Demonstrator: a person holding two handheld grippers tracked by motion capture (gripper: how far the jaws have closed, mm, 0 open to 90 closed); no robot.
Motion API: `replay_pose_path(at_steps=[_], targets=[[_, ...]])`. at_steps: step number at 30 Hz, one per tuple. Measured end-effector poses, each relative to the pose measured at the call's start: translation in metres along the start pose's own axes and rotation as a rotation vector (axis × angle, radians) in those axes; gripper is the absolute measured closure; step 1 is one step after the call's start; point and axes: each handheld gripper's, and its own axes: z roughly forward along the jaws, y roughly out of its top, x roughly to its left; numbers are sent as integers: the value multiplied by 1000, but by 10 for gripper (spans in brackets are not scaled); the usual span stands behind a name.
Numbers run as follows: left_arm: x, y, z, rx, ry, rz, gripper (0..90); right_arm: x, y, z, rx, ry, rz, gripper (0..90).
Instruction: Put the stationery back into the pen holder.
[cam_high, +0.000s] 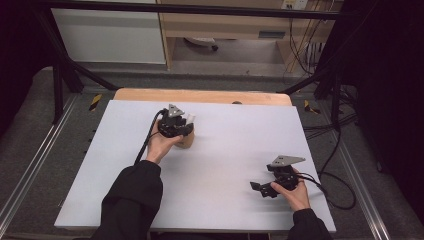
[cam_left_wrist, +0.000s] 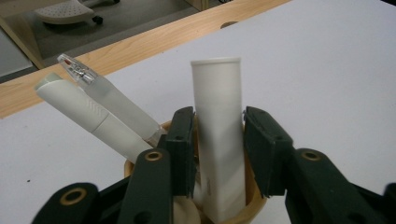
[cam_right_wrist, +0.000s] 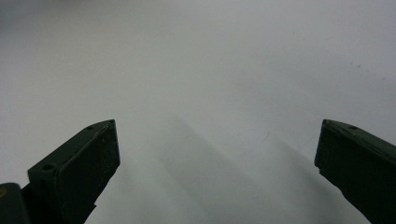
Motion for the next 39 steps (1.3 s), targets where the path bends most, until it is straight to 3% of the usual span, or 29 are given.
replay_pose_path(at_steps=[8,16,21,30,39], targets=[[0,5,-11,-20,0,-12,539,0,0,0,-3,1,1,6],[-2,10,-33,-28,-43,8,414,0,0,-1,-7,2,5,6],[-2,9,-48,6,-58,32,306,0,0,-1,-5,4,4,6],[2,-4,-70,47,-87,41,154,0,0,-1,-9,6,6,6],[8,-27,-88,68,-72,50,68,0,0,-1,-7,6,5,6]])
